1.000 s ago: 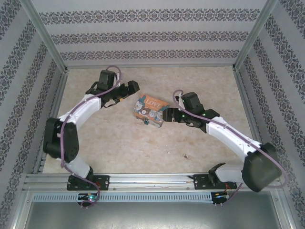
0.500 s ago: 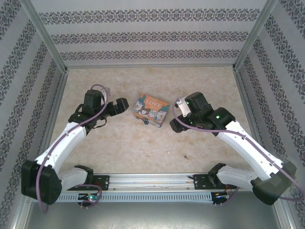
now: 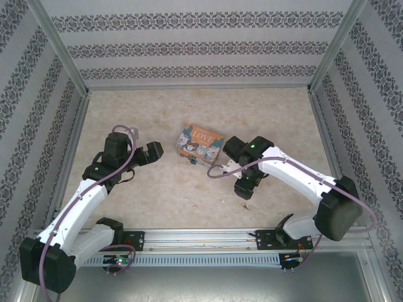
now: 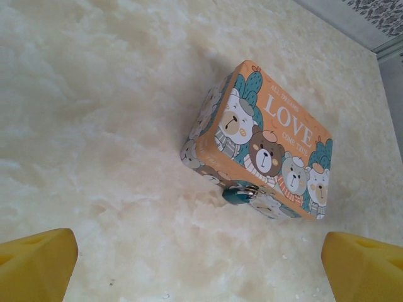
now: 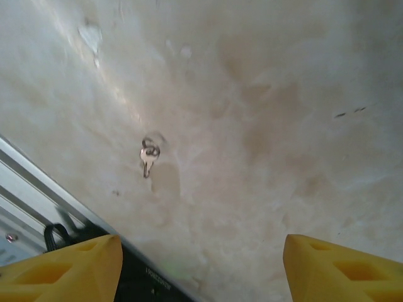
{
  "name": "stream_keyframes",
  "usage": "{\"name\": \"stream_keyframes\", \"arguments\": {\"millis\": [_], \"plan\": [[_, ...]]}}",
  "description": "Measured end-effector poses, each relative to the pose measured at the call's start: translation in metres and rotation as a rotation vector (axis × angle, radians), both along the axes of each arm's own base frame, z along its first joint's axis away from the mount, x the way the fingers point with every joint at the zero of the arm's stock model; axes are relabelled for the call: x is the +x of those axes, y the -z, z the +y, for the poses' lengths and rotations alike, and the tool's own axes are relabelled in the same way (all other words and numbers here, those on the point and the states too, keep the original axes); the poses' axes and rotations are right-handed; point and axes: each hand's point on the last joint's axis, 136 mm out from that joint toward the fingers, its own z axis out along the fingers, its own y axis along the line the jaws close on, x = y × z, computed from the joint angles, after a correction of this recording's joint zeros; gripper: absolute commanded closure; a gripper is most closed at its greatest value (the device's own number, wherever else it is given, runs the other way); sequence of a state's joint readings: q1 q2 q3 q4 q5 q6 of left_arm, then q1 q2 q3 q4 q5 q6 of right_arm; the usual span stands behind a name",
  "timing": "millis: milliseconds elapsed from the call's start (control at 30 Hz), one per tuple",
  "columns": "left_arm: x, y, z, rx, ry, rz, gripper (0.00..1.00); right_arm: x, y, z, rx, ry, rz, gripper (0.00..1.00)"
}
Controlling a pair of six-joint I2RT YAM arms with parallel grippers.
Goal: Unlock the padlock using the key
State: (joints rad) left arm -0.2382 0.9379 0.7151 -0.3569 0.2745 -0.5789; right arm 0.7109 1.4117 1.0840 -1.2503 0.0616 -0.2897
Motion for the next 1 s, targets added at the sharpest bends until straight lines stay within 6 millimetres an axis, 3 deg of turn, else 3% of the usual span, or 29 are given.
{"name": "stream_keyframes", "arguments": {"millis": [100, 267, 667, 1000], "plan": [[-0.002, -0.001, 0.002, 0.003, -0.007, -0.007, 0.01, -0.012, 0.019, -0.007, -0.074, -0.042, 0.063, 0.42], [-0.004, -0.002, 0.004, 0.006, -0.015, -0.017, 0.01, -0.022, 0.042, -0.018, -0.171, -0.081, 0.147, 0.43], [-0.011, 0.005, 0.008, 0.013, -0.028, 0.006, 0.01, -0.025, 0.069, 0.003, -0.169, -0.223, 0.178, 0.45], [-0.01, 0.005, 0.01, 0.018, -0.044, 0.006, 0.01, -0.036, 0.083, -0.001, -0.183, -0.255, 0.232, 0.48]]}}
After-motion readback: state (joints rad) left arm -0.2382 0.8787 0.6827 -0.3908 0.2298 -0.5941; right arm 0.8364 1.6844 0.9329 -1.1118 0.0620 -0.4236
